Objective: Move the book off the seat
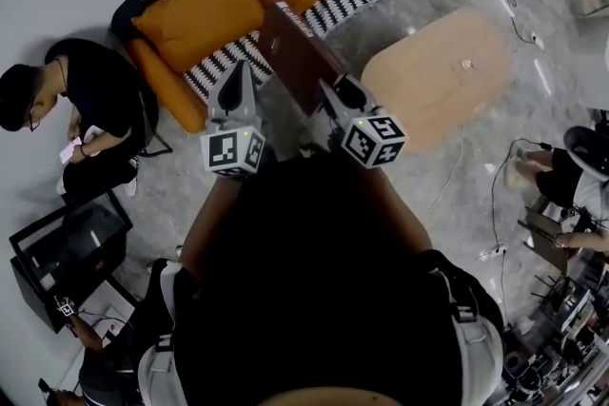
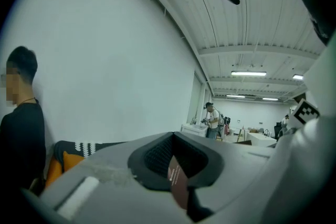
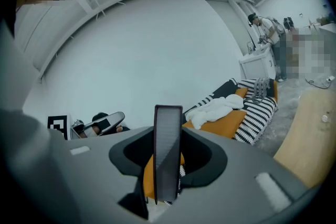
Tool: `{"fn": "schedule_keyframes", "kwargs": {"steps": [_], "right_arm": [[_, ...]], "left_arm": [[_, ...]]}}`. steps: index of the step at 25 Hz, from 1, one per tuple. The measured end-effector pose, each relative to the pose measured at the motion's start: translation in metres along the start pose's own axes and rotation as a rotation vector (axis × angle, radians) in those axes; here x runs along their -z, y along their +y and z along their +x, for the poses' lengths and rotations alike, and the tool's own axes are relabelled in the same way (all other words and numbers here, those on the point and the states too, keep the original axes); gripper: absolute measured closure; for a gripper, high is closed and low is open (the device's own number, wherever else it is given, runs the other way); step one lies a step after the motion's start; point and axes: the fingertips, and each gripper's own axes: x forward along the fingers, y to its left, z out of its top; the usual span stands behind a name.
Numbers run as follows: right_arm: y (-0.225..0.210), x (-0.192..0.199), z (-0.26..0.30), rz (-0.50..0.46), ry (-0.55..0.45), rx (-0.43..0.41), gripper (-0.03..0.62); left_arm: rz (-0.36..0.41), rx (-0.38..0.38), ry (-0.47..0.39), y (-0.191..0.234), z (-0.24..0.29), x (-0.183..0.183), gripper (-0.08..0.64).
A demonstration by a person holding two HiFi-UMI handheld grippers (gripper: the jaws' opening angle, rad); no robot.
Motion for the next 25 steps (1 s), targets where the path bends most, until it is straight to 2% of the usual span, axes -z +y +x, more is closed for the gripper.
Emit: {"fn": "schedule_keyframes", "kwargs": {"steps": [11, 19, 25], "right_arm": [[-0.079, -0.017, -0.068, 0.096, -0.105, 0.142, 0.436], [-0.110, -0.025, -0.098, 0.159, -0.245, 0.347, 0.437], [-0.117, -0.037, -0.115, 0.208, -0.312, 0.475, 0.436]], "left_arm": [[0.021, 0.181, 0.049, -0.096, 0.045, 0.018, 0.554], [-0.005, 0.397, 0.093, -0.130, 0.093, 0.034, 0.554], [-0.007, 0.545, 0.120, -0.159, 0.123, 0.027, 0.554]]}}
